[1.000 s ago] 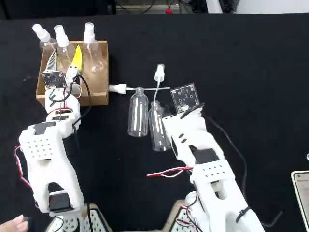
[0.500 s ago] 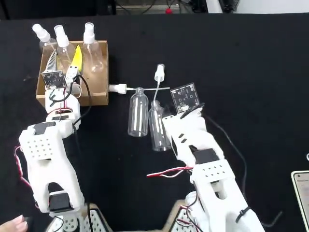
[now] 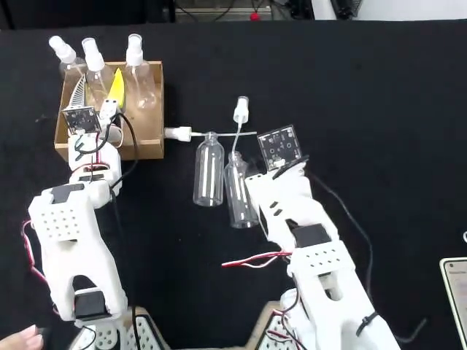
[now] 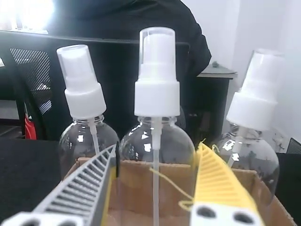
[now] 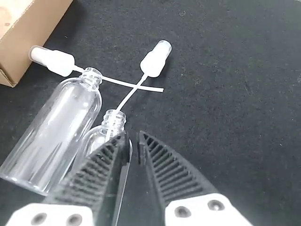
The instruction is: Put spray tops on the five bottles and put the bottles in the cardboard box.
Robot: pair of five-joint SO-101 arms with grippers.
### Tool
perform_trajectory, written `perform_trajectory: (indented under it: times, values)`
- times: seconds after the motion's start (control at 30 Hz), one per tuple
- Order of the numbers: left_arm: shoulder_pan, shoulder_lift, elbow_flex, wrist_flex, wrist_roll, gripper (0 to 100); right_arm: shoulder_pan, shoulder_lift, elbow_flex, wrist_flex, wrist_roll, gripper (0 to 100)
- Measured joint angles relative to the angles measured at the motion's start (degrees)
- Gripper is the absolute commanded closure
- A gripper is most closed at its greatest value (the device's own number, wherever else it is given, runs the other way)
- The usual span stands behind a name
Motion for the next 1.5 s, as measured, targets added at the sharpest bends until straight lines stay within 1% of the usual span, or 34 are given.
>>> perform_trajectory:
  times: [0.23,0.37,0.57,0.87,1.0,1.07,1.13,1.23,1.3,1.37,1.5]
  values:
    - [0.0,0.0,0.0,0.3,0.0,81,0.0,0.0,0.0,0.0,0.0,96.6]
    - [0.0,-0.4,-1.1,5.0,0.0,81,0.0,0.0,0.0,0.0,0.0,96.6]
    - [0.0,-0.2,-0.7,1.7,0.0,81,0.0,0.0,0.0,0.0,0.0,96.6]
    - [-0.2,-0.2,-0.6,1.4,0.0,81,0.0,0.0,0.0,0.0,0.0,96.6]
    - [-0.2,-0.5,-1.1,5.8,0.0,81,0.0,0.0,0.0,0.0,0.0,96.6]
    - [-0.2,-0.5,-1.4,6.2,0.0,81,0.0,0.0,0.0,0.0,0.0,96.6]
    - [-0.2,-0.5,-1.4,6.2,0.0,79,0.0,0.0,0.0,0.0,0.0,96.6]
    - [-0.2,-0.5,-1.4,6.2,0.0,70,0.0,0.0,0.0,0.0,0.0,96.6]
    - [-0.2,-0.5,-1.4,6.4,0.0,66,0.0,0.0,0.0,0.0,0.0,96.6]
    - [-0.2,-0.5,-1.4,6.6,0.0,67,0.0,0.0,0.0,0.0,0.0,96.6]
    - [-0.3,-0.5,-1.6,6.8,0.0,73,0.0,0.0,0.0,0.0,0.0,96.6]
